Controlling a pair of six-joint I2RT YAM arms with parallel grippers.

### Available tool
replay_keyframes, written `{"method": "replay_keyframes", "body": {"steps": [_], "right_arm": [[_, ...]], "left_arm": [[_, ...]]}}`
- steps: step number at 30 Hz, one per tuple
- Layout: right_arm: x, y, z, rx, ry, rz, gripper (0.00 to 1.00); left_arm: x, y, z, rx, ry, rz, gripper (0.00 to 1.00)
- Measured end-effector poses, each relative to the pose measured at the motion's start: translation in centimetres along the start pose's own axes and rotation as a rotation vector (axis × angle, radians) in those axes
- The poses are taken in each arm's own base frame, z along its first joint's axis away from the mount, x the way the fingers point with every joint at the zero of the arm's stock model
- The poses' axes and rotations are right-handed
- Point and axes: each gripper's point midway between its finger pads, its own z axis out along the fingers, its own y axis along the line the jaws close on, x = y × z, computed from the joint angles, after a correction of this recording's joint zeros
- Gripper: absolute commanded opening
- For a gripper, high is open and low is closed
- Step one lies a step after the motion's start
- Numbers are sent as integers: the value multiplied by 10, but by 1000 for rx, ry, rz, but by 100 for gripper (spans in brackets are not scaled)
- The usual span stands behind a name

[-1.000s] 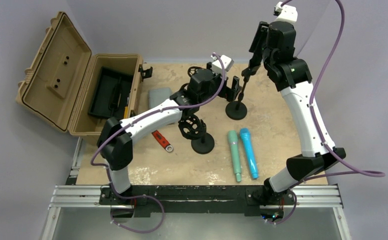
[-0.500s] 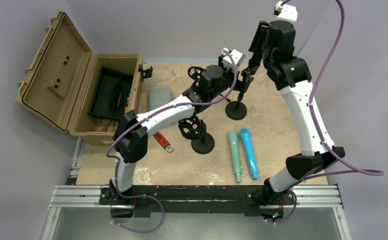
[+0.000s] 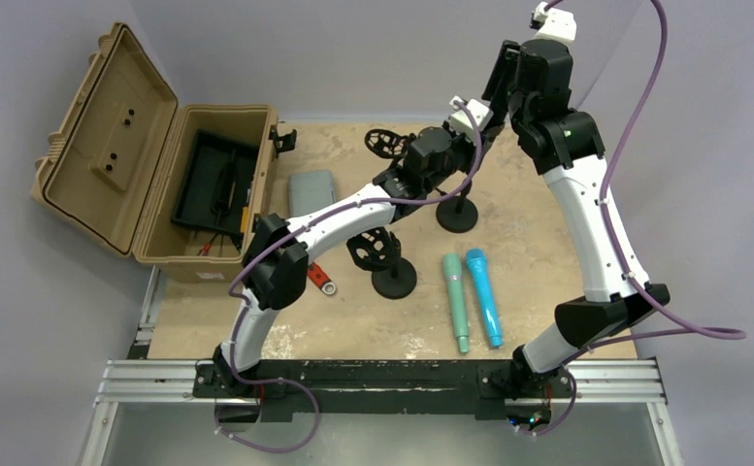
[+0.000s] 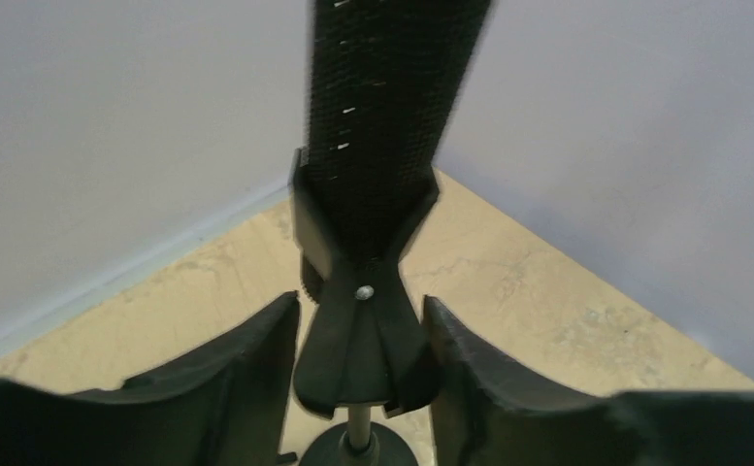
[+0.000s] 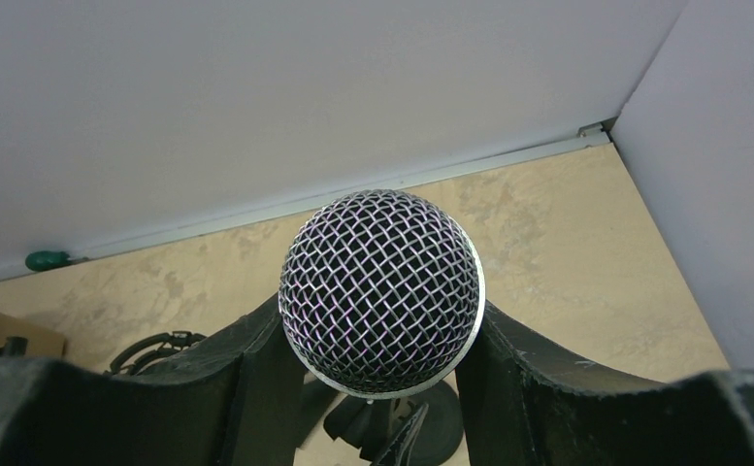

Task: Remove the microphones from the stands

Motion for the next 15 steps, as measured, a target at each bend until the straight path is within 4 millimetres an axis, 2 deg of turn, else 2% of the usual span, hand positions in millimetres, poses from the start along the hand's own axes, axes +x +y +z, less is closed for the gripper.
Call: {"method": "replay_keyframes", "body": {"steps": [1, 11, 15], "right_arm": [[1, 1, 0, -1, 2, -2, 0], [5, -3, -1, 21, 18, -1, 0], [-1, -11, 2, 98, -2, -6, 0]], "left_arm": [[0, -2, 0, 6, 4, 8, 0], [4, -10, -4, 44, 42, 44, 0], [6, -13, -11, 66, 53, 47, 0]]}}
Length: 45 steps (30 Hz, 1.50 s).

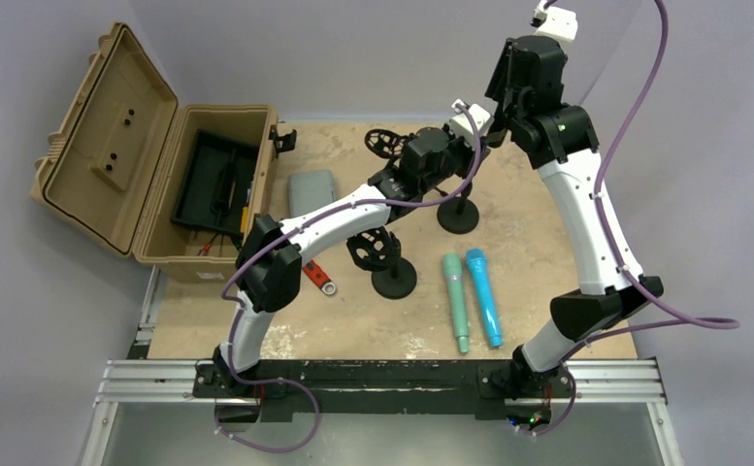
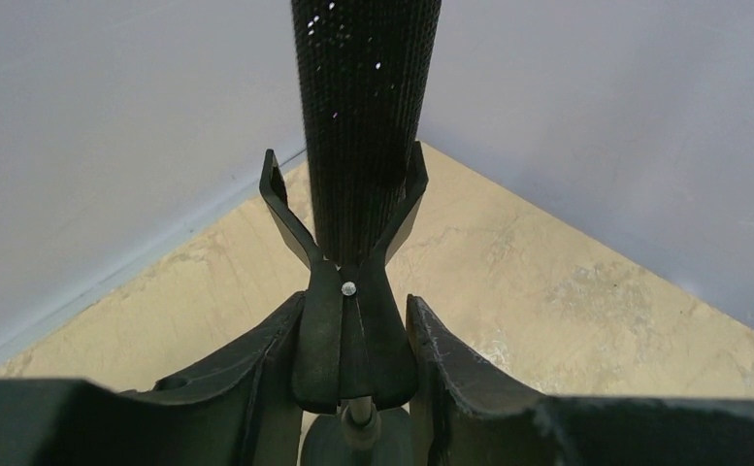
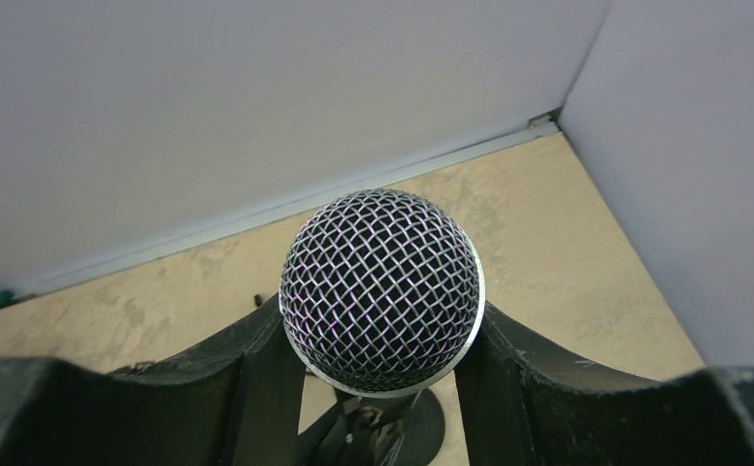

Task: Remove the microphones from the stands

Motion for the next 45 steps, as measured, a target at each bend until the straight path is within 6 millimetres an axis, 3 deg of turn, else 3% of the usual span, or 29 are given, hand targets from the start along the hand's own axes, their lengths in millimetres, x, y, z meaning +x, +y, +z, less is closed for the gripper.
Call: {"method": "replay_keyframes", "body": {"steps": [7, 10, 13, 15, 19, 24, 29, 34, 40, 43, 45], "right_arm": [[-2, -27, 5, 157, -26, -17, 0], [8, -35, 5, 187, -9, -38, 0], [24, -42, 4, 201, 22, -68, 0], [38, -49, 1, 214, 50, -91, 0], [76, -78, -12, 247, 142, -125, 0], [102, -123, -26, 311, 230, -85, 0], [135, -138, -33, 315, 346, -77, 0], [185, -148, -39, 324, 494, -145, 0], [238, -160, -43, 347, 639, -202, 0], [265, -161, -41, 357, 716, -218, 0], [285, -163, -39, 368, 769, -233, 0]], "left_arm": [[0, -4, -7, 29, 6, 3, 0], [0, -5, -7, 35, 8, 2, 0], [0, -5, -8, 36, 12, -4, 46], [1, -5, -9, 30, 19, -17, 63], [2, -2, -15, 7, 54, -50, 72], [11, -1, -26, -7, 118, -79, 81], [2, -5, -49, 6, 167, -125, 81], [-17, -6, -102, 16, 199, -179, 82], [-45, -4, -198, 20, 184, -253, 81], [-48, -1, -245, 10, 182, -293, 81], [-49, 1, -266, -2, 179, -316, 82]]}}
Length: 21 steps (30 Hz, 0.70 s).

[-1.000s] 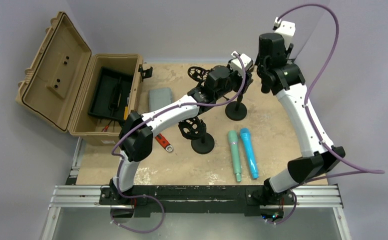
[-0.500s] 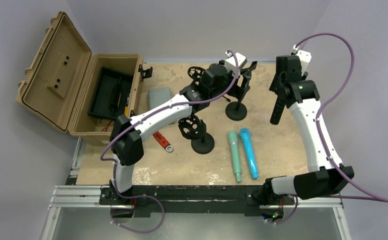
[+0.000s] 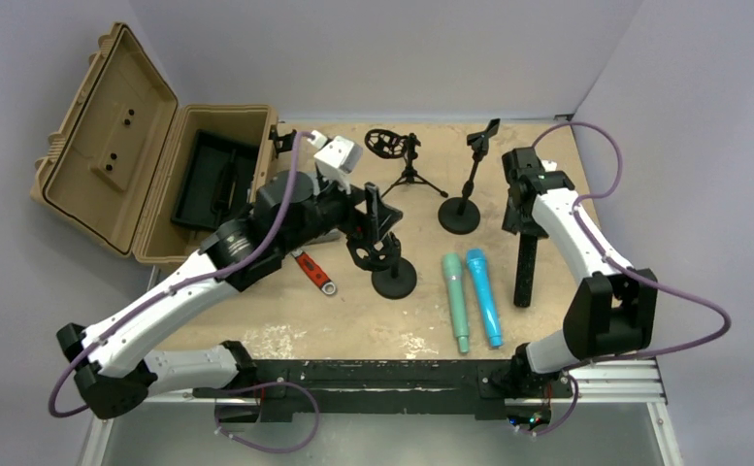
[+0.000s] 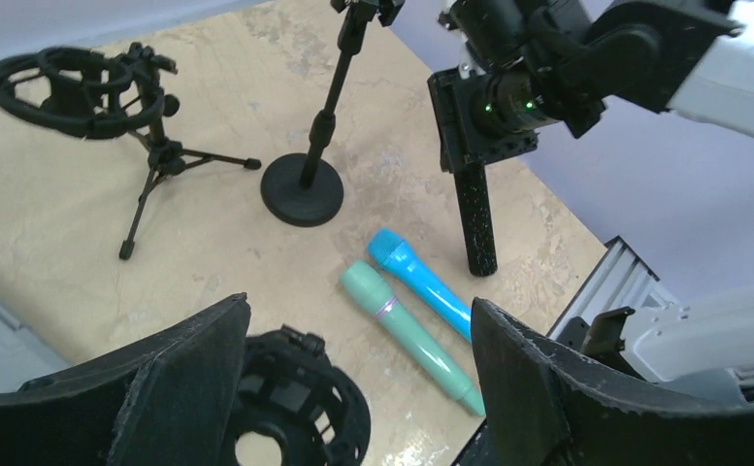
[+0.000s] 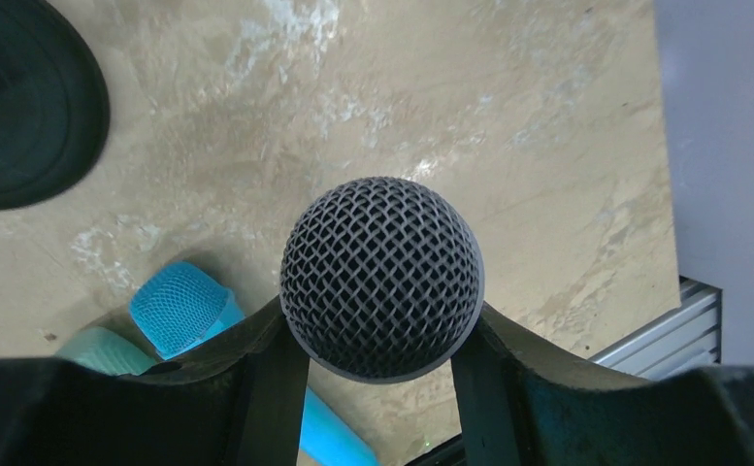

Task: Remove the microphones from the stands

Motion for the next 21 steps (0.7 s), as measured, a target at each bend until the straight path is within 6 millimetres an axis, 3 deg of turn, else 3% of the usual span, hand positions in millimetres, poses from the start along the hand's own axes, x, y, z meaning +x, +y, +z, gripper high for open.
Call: {"method": "replay_keyframes", "body": {"steps": [4, 9, 14, 18, 19, 21], "right_arm": [[36, 9, 23, -2, 120, -47, 0], [65, 22, 34, -62, 204, -49, 0], [80, 26, 43, -73, 225, -45, 0], [81, 28, 47, -72, 230, -40, 0], [80, 29, 47, -74, 230, -36, 3], [75, 31, 45, -79, 221, -20, 22]], "left_arm": [[5, 7, -32, -30, -5, -49, 82], [4, 9, -40, -48, -5, -83, 82], [-7, 5, -43, -45, -26, -99, 82], [-19, 2, -45, -37, -51, -101, 82], [-21, 1, -45, -36, -54, -100, 82], [-25, 0, -45, -34, -58, -97, 82]]}}
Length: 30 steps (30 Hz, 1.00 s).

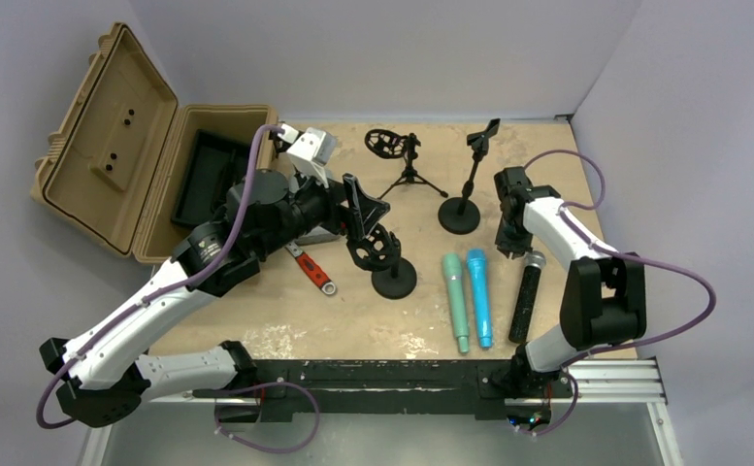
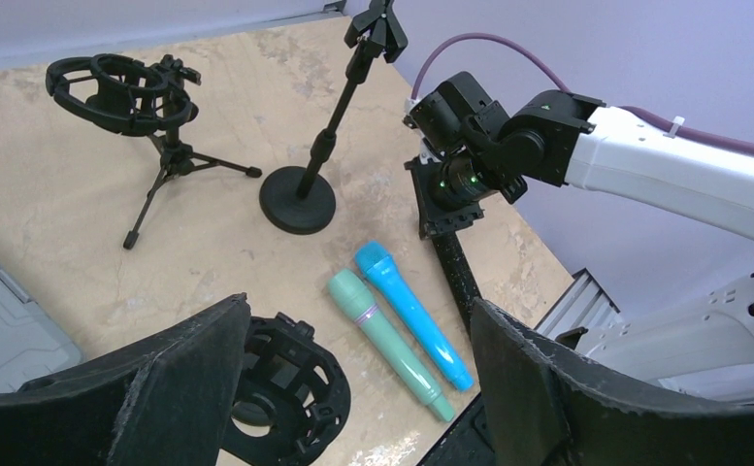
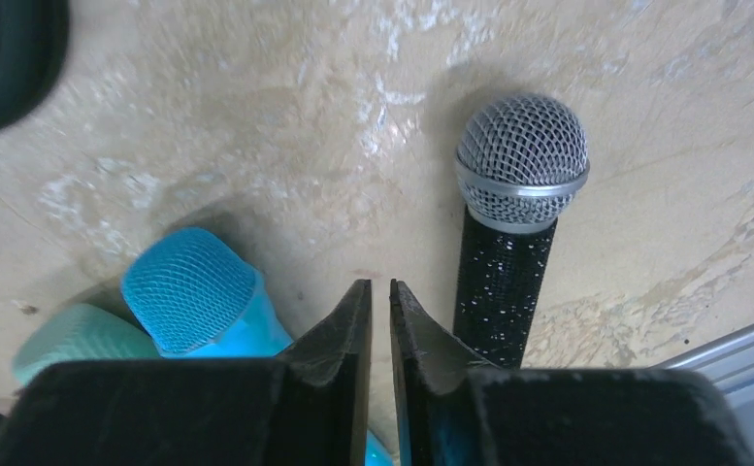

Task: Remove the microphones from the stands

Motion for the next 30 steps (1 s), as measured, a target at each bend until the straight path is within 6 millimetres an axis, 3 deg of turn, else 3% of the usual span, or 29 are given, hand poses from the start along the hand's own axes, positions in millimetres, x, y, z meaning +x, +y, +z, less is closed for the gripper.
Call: {"method": "replay_keyframes", "body": {"steps": [3, 8, 11, 15, 21, 25, 27, 30], "right_arm": [[-18, -1, -7, 0, -43, 59, 49], [-37, -27, -8, 22, -79, 198, 77], [-47, -39, -17, 26, -128, 247, 79], [-72, -32, -46, -57, -227, 261, 79], [-131, -9, -112, -285, -437, 266, 78], [-156, -12, -154, -337, -548, 307, 81], [-167, -25, -162, -286, -586, 360, 81], [-166, -45, -144, -183, -560, 416, 81]], "left_arm": [[-1, -1, 2, 0, 1, 2, 82], [2, 2, 5, -5, 13, 19, 82], [3, 5, 5, -13, 20, 27, 82], [0, 11, 4, -30, 21, 24, 82], [-5, 13, 4, -31, 22, 20, 82], [-5, 12, 8, -25, 34, 19, 81], [-4, 11, 11, -20, 42, 18, 81], [-2, 10, 14, -16, 50, 18, 81]]}}
